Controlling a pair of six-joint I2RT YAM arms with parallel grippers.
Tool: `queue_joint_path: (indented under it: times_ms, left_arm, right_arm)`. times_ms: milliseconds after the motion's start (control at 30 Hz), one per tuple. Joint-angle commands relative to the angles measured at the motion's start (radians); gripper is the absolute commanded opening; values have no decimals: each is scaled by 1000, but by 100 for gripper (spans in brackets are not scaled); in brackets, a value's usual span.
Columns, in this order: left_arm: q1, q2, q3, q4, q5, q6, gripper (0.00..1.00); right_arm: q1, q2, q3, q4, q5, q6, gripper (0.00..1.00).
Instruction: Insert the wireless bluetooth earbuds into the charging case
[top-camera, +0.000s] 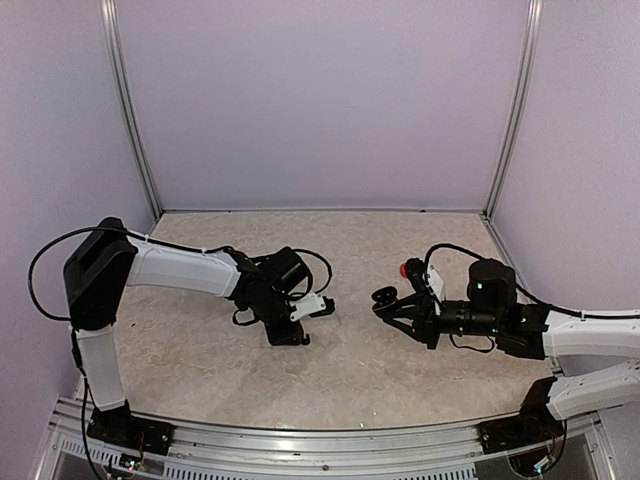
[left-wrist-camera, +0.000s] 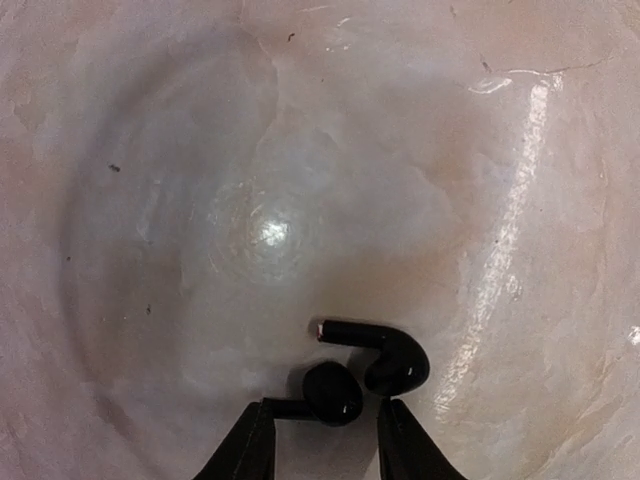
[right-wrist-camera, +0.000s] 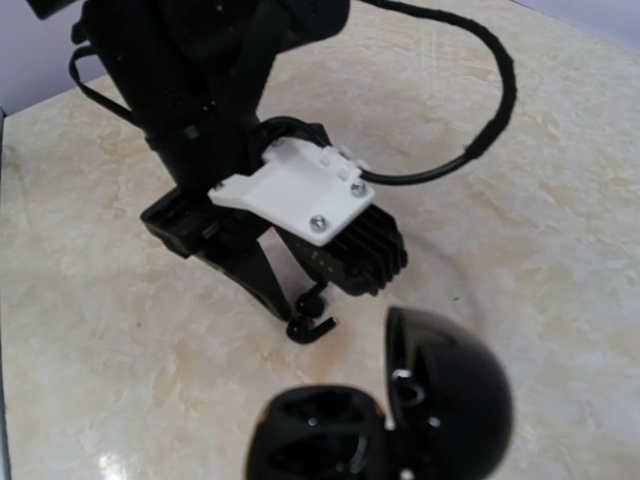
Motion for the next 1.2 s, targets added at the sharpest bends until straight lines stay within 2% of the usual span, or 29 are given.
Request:
queue_joint_path:
  times_ms: [0, 333, 667, 800, 1033, 1167]
  left_arm:
    - [10, 50, 35, -4, 50, 8, 40]
    - [1, 64, 78, -31, -8, 36, 50]
    - [1, 81, 153, -35, -54, 95, 55]
    - [4, 100, 176, -41, -50, 108, 55]
    - [27, 130, 191, -65, 41, 74, 53]
    - [52, 136, 189, -86, 81, 34, 48]
  right_arm:
    - [-10, -23, -11, 33, -12, 10, 0]
    - [-12, -31, -15, 36, -15, 7, 0]
    - [-12, -32, -13, 34, -17, 6, 0]
    - [-13, -34, -15, 33, -14, 5, 0]
    - [-14, -31, -13, 31, -17, 0, 0]
    - [-14, -34, -15, 31, -16, 0, 0]
